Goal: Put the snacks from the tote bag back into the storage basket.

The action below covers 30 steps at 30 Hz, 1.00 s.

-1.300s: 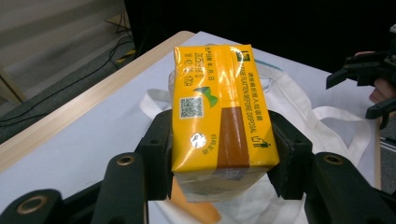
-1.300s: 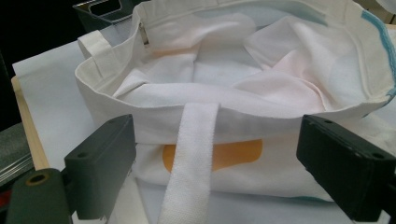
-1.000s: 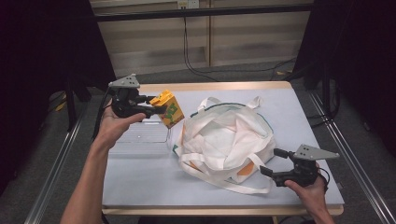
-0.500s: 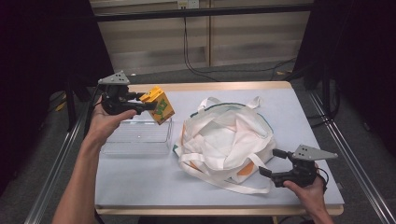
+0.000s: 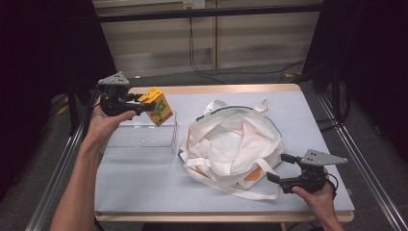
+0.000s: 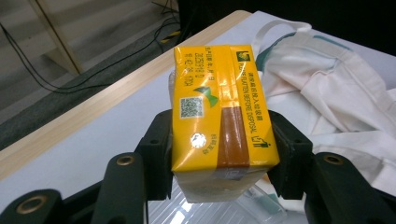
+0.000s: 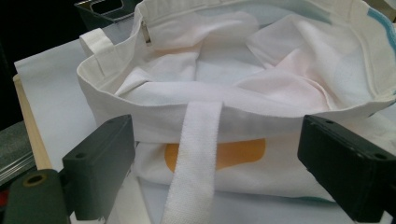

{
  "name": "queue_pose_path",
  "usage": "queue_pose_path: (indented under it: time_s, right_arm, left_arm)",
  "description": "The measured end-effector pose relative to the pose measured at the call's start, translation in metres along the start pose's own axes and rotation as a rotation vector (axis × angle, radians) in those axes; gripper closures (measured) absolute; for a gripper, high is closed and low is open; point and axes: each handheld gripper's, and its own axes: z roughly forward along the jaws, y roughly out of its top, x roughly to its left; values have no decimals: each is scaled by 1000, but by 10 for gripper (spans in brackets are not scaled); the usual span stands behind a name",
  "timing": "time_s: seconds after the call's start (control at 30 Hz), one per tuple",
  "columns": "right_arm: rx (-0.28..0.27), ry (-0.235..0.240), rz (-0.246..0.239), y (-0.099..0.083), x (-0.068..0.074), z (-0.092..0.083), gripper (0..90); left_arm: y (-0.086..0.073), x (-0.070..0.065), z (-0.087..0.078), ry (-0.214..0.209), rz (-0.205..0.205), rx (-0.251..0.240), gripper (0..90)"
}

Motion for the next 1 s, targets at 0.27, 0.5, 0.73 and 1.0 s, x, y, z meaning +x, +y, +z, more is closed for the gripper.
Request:
queue_pose_path:
  time_s: [0.27,0.5,0.73,1.0]
  right_arm:
    - [-8,-4,9,0,0,0,110]
    - [-4,-4,8,-1,-2,1,110]
    - [-7,-4,19,-2,-3,-1,110]
    - [-10,-8,41,-5,-10,-1,109]
  left_arm:
    - [-3,5,6,13,8,16,499]
    - [-15,13,23,29,-8,79,499]
    - [-19,19,37,24,-24,106,499]
    - [-26,25,57,1,-32,143,500]
